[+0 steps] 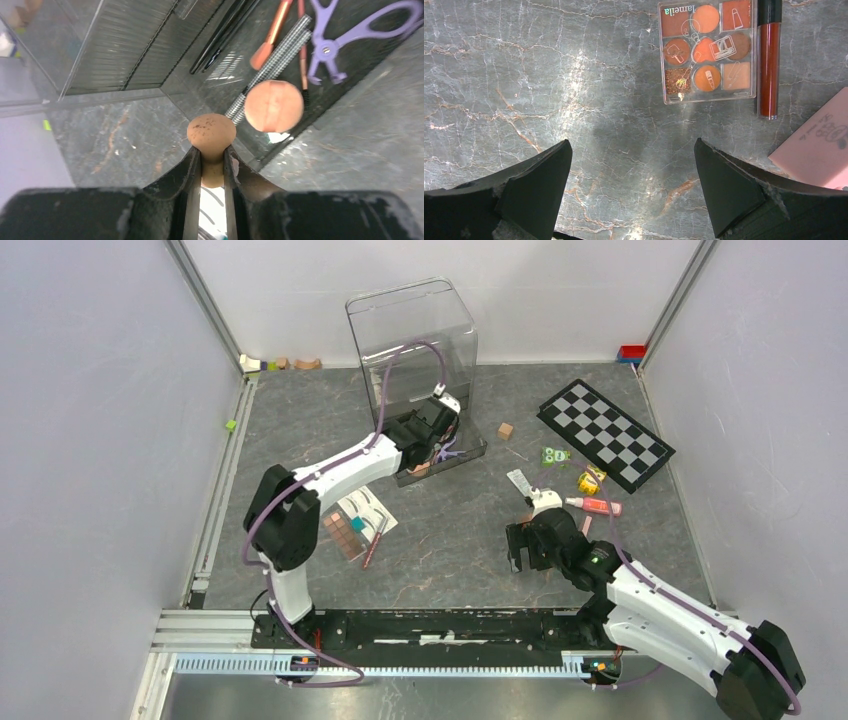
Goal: Organize the makeup
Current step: Place the makeup tool in the drawer.
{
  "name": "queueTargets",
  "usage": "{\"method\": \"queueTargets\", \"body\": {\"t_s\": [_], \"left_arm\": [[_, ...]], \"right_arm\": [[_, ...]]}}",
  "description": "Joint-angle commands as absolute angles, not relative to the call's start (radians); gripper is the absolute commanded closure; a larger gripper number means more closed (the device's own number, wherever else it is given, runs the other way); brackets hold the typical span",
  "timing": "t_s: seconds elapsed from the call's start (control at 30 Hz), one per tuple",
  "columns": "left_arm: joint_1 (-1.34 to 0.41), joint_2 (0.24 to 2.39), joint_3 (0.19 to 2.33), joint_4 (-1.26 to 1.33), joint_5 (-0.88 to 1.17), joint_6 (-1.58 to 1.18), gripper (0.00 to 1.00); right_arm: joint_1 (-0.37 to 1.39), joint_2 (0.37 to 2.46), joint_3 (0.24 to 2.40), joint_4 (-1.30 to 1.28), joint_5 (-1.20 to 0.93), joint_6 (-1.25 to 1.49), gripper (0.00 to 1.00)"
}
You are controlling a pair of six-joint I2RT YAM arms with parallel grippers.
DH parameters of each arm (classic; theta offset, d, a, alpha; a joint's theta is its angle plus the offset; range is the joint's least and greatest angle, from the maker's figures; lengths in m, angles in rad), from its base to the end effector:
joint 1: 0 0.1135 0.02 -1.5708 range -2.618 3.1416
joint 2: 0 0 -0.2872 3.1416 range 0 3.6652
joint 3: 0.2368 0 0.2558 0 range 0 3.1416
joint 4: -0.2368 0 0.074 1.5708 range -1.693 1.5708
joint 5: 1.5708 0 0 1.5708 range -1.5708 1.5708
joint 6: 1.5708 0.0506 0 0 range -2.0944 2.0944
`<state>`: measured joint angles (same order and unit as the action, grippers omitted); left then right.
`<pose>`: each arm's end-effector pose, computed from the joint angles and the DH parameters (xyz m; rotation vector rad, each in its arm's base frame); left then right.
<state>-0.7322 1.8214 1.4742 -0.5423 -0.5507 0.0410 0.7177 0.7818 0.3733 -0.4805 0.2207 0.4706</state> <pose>0.3295 -0.2606 0.2726 0.6556 2.2229 0.3361 0.1173 0.0877 0.1764 -0.2060 2.4391 0.2612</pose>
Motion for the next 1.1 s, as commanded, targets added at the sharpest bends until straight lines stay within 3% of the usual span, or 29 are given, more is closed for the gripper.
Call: {"method": "queueTargets", "body": {"t_s": [0.0,0.57,0.77,1.07], "left_arm": [[-0.736,1.876,1.499,-0.47,-0.662,0.255,0.72],[-0.735,1.983,1.45,-0.367,-0.68,0.407,0.58],[-0.736,1.99,1.439,-0.358,-0.681,0.405,0.44],[-0.746,1.949,1.447,-0.373,-0.688,0.393,0.41]], "right_arm": [[0.716,0.777,0.37,-0.472,0.226,0.479,0.01],[0.716,0.79,0.369,-0.474,0.225,0.478,0.01],[0.716,0.794,0.371,-0.477,0.223,0.476,0.01],[0.716,0.778,0.368,-0.482,0.221,0.484,0.01]]}}
